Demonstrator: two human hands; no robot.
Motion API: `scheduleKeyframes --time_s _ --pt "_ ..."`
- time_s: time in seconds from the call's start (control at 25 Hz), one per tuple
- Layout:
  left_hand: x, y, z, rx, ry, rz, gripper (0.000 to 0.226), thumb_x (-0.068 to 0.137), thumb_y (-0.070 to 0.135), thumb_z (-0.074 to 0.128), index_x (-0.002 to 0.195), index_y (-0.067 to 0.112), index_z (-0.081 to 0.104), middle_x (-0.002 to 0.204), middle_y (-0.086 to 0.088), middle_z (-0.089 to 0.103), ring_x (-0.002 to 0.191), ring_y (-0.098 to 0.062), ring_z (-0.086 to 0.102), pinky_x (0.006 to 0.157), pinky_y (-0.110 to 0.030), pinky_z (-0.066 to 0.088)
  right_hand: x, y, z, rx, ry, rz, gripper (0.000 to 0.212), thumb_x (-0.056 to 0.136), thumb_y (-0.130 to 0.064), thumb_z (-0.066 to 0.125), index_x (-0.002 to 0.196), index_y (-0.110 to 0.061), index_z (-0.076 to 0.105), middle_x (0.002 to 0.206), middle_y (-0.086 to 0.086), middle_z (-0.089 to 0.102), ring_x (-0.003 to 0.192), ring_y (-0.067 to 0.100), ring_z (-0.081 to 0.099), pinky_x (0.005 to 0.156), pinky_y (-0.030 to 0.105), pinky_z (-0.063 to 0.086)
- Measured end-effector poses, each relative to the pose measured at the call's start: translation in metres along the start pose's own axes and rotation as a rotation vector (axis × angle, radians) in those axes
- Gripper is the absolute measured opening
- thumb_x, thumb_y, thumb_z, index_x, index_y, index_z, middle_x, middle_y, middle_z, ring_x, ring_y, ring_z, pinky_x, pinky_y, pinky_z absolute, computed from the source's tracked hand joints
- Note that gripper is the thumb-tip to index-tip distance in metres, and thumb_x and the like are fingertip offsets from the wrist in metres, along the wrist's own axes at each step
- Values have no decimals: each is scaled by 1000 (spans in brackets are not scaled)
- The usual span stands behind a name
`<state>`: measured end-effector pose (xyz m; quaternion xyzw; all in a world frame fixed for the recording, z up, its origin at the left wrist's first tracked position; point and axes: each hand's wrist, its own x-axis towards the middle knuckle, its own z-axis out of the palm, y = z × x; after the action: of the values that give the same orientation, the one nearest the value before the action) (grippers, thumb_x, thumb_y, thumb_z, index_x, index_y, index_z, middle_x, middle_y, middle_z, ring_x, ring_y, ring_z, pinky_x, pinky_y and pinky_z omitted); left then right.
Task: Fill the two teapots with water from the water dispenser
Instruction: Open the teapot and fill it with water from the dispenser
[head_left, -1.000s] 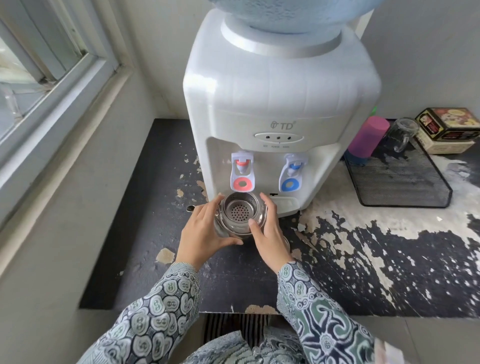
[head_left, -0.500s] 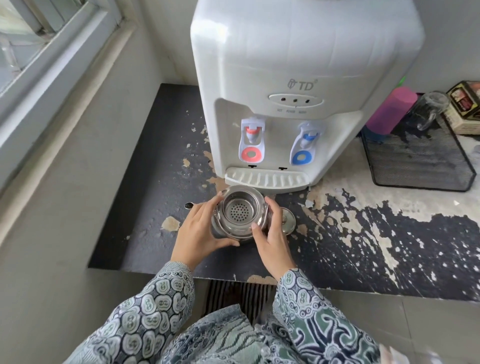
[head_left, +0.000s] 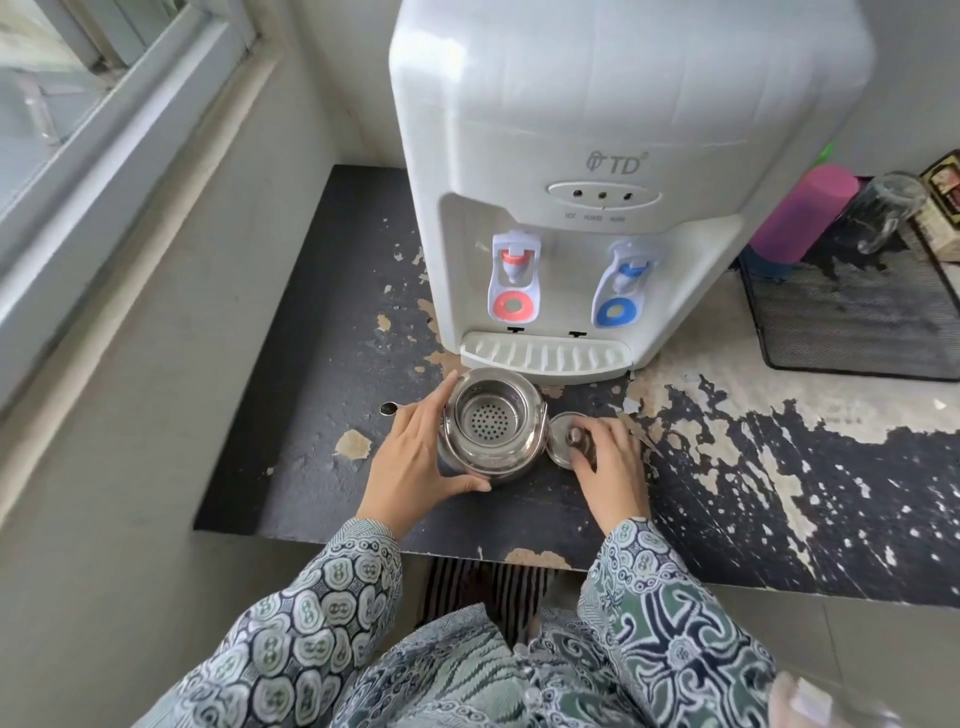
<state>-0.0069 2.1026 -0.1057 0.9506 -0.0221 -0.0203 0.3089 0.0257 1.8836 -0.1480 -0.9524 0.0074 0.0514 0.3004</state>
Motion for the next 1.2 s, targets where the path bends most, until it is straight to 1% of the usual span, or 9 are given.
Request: scheduleKeyframes --time_s 0.08,0.2,0.32,0.4,0.48,0.52,0.64,0.8,1.2 --pt "0 1 -2 28 -12 -11 125 50 50 83 139 38 -5 151 12 25 123 -18 35 99 -33 39 5 3 1 19 21 -6 27 80 -14 64 107 -12 61 108 9 54 107 27 45 85 31 39" --pt "0 1 -2 31 -22 -18 128 48 49 83 138 37 -7 150 12 24 122 -18 34 100 -33 38 13 2 -2 151 37 38 22 79 -16 66 100 -11 63 106 10 54 106 29 47 85 30 38" --pt "3 2 -1 23 -29 -16 129 48 49 83 137 37 -9 149 11 25 122 -17 33 98 -33 40 16 -15 -18 360 231 50 18 81 -14 62 97 -8 60 107 11 54 104 28 49 87 36 43" --pt "2 1 -2 20 -29 -34 129 47 49 83 137 37 -9 149 11 26 122 -16 32 97 -33 41 15 -41 -30 446 303 -45 18 82 -12 60 100 -6 59 107 9 52 100 21 50 89 22 45" --pt "2 0 -2 23 -32 -47 130 46 49 83 140 36 -6 147 11 28 121 -16 32 96 -32 41 11 -68 -35 451 233 -157 19 83 -9 60 101 -4 58 108 6 48 98 13 48 84 5 39" --pt "2 -1 -1 26 -33 -50 130 46 49 84 142 34 -3 147 11 29 121 -16 33 95 -32 42 10 -77 -33 416 176 -217 19 82 -9 60 101 -5 58 109 4 48 100 12 47 83 2 36" --pt "3 0 1 17 -34 -49 126 46 46 85 145 28 8 147 13 28 121 -16 33 95 -32 42 9 -84 -20 301 23 -340 19 83 -13 61 101 -8 57 113 3 52 103 10 49 88 8 38" --pt "5 -1 2 1 -28 -57 122 48 46 85 144 27 12 147 13 28 123 -16 31 96 -32 41 7 -84 -10 222 -55 -345 21 82 -13 61 102 -7 56 112 5 53 106 19 51 89 30 45" --pt "3 -2 -3 -73 -50 -59 110 52 44 85 140 24 23 143 11 31 116 -9 25 97 -29 35 5 -90 -4 37 -27 -402 26 83 -22 59 106 -11 56 115 3 58 108 23 55 94 39 40"
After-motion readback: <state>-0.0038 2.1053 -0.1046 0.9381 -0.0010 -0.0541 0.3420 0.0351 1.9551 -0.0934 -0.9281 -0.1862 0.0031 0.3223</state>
